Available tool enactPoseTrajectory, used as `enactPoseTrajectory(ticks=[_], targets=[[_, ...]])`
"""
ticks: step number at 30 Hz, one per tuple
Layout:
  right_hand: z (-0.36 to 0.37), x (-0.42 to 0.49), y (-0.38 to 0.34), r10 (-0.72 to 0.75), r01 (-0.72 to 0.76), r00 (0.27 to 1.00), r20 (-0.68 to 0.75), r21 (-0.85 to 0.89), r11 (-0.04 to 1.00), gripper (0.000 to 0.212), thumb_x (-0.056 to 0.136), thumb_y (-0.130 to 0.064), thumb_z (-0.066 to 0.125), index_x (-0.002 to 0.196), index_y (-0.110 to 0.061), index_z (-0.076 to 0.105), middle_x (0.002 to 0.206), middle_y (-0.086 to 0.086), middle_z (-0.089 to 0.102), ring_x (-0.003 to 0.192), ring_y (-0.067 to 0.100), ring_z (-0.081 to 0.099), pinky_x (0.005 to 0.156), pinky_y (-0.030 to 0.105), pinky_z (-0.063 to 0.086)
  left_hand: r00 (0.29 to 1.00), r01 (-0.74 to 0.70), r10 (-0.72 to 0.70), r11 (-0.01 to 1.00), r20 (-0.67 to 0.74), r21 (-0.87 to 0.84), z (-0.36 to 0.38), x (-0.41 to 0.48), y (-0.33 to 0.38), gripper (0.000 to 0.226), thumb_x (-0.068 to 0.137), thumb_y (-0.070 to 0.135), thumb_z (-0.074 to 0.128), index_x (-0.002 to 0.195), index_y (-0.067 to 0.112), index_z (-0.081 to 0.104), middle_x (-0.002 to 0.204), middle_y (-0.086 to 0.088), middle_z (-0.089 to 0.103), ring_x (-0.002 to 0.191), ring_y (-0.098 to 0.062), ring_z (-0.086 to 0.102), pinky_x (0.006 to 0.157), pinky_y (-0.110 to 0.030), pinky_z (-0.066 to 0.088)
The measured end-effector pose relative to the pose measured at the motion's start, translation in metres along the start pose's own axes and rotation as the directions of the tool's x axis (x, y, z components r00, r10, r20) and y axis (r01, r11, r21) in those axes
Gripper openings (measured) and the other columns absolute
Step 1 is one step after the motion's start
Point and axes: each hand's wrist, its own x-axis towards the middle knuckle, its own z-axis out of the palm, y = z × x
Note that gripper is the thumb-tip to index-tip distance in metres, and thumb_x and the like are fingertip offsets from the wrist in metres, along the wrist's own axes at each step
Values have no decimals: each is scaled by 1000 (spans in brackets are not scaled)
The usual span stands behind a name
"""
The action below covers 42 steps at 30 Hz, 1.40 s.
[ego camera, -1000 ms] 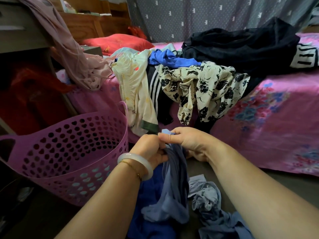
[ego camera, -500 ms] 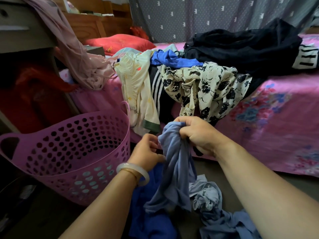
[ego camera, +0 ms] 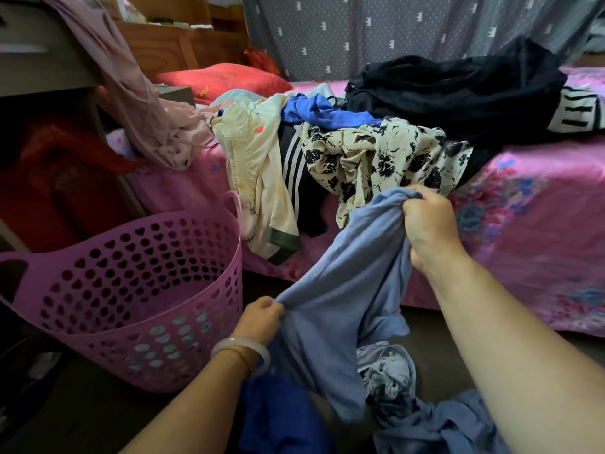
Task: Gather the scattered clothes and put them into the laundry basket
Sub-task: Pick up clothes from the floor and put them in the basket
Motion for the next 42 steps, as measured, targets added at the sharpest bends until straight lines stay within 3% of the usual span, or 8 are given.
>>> enactPoseTrajectory(ticks=[11, 14, 18, 25, 28, 32, 37, 42], targets=[[-18, 7, 27, -61, 112, 992, 112, -534, 838, 22, 85, -1, 42, 87, -8, 63, 71, 1, 54, 65, 16, 43, 56, 29, 30, 961, -246, 220, 956, 168, 159, -15, -11, 19, 33, 66, 36, 83, 78, 8, 70, 67, 0, 66, 62, -5, 58, 57, -18, 48], [-2, -5, 7, -100, 217, 956, 276, -435, 874, 21, 85, 1, 46, 83, -10, 64, 77, 5, 62, 71, 16, 52, 63, 29, 41, 950, -142, 134, 990, 283, 8, -10, -15, 29, 6, 76, 5, 75, 79, 6, 69, 73, 0, 70, 69, -9, 66, 67, -20, 54], [16, -17, -9, -80, 199, 914, 398, -270, 942, 29, 81, 6, 49, 82, -16, 68, 89, 13, 68, 86, 22, 60, 81, 38, 50, 918, 92, 55, 934, 394, -346, -3, -20, 32, 28, 65, -1, 76, 92, 0, 67, 95, -19, 71, 88, -35, 68, 82, -40, 56], [24, -17, 4, 187, -278, 877, 443, 152, 948, 25, 90, 11, 48, 103, -1, 65, 86, 10, 65, 77, 17, 62, 68, 21, 56, 828, 93, -27, 992, 559, -90, 7, -40, 48, 51, 61, 29, 86, 106, 16, 65, 110, -6, 71, 103, -21, 67, 92, -34, 54], [9, -14, 22, 406, -557, 788, 463, 253, 791, 29, 98, -22, 50, 119, -2, 56, 97, 14, 65, 81, 21, 66, 69, 35, 58, 867, 229, -14, 899, 499, -373, 6, -47, 59, 30, 78, 18, 71, 106, 6, 67, 101, -11, 74, 91, -22, 70, 81, -32, 56], [-12, -24, 87, 702, -758, 545, 458, -88, 646, 97, 73, -74, 56, 130, 4, 50, 111, 25, 65, 98, 38, 67, 89, 54, 51, 913, 305, -10, 680, 408, -667, -5, -45, 73, 35, 83, 27, 63, 106, 0, 67, 98, -19, 72, 90, -31, 67, 85, -41, 52], [-12, -52, 114, 769, -842, 284, 572, -235, 485, 92, 60, -87, 57, 113, -14, 72, 119, 17, 68, 116, 36, 60, 104, 52, 41, 922, 328, 15, 502, 387, -800, -11, -46, 72, 35, 89, 23, 52, 110, -1, 64, 104, -21, 71, 92, -34, 67, 83, -45, 50], [-4, -61, 113, 703, -896, 243, 669, -123, 427, 101, 65, -88, 48, 123, -6, 66, 131, 21, 60, 127, 38, 51, 113, 51, 33, 932, 314, 46, 392, 359, -865, -14, -41, 68, 39, 83, 19, 50, 114, -3, 61, 101, -19, 72, 85, -33, 72, 80, -43, 51]])
